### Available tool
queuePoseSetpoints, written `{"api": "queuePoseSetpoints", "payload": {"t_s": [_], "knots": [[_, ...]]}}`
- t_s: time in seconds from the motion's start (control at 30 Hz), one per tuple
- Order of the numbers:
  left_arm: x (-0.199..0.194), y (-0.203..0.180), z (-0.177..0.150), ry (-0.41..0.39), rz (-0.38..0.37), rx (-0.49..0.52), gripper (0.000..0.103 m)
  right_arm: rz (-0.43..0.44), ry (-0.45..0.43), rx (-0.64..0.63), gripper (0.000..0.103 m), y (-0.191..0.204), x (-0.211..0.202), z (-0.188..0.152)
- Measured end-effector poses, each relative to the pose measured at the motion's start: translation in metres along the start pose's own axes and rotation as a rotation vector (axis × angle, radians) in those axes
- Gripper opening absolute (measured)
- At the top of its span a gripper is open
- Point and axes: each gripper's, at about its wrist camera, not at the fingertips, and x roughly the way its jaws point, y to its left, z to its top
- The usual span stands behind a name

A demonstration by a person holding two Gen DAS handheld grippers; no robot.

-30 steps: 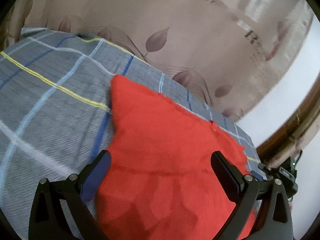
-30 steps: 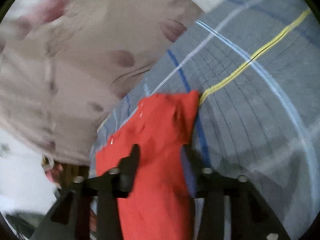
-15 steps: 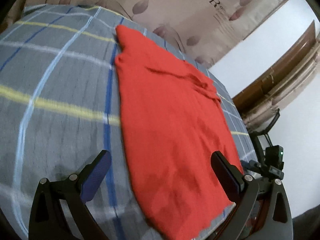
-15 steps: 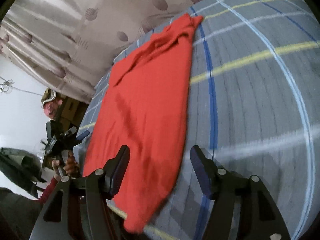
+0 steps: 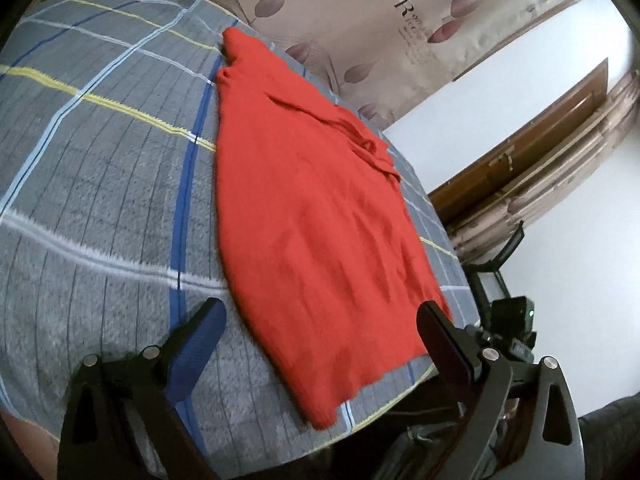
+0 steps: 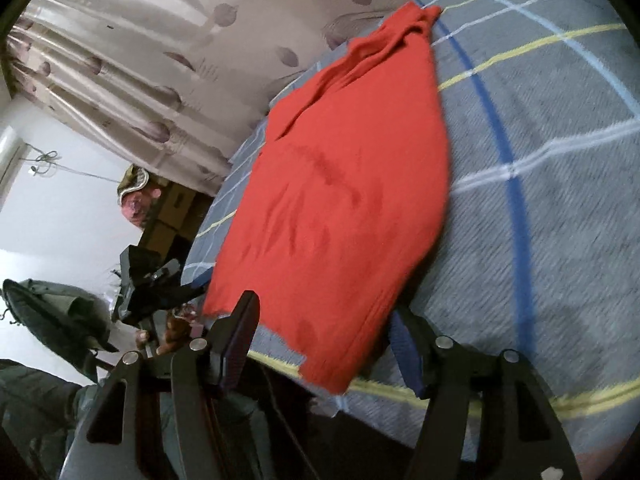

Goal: Fold small clothes
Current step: 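Grasp the sweater hem with the left gripper while the right gripper grasps it too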

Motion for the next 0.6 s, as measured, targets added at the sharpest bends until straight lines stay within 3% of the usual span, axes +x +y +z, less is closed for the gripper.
{"api": "queuePoseSetpoints", "payload": {"t_s": [0.1, 0.23, 0.37, 0.6], "knots": [[-0.001, 0.002, -0.005, -0.01, -0.023, -0.025, 0.085, 0.016, 0.01, 0.004, 0.054, 0.001, 0.009, -0.003], [0.0, 0.004, -0.012, 0.012, -0.081, -0.062, 0.084, 0.066, 0.029, 0.073, 0.031, -0.011, 0.017, -0.002], [0.014, -0.001, -0.021, 0.083, -0.126, -0.083, 0.084, 0.12, -0.003, 0.112, 0.03, -0.016, 0.015, 0.0], [0.014, 0.008, -0.013, 0.059, -0.196, -0.175, 0.082, 0.188, -0.033, 0.203, 0.03, -0.03, 0.016, 0.007]]}}
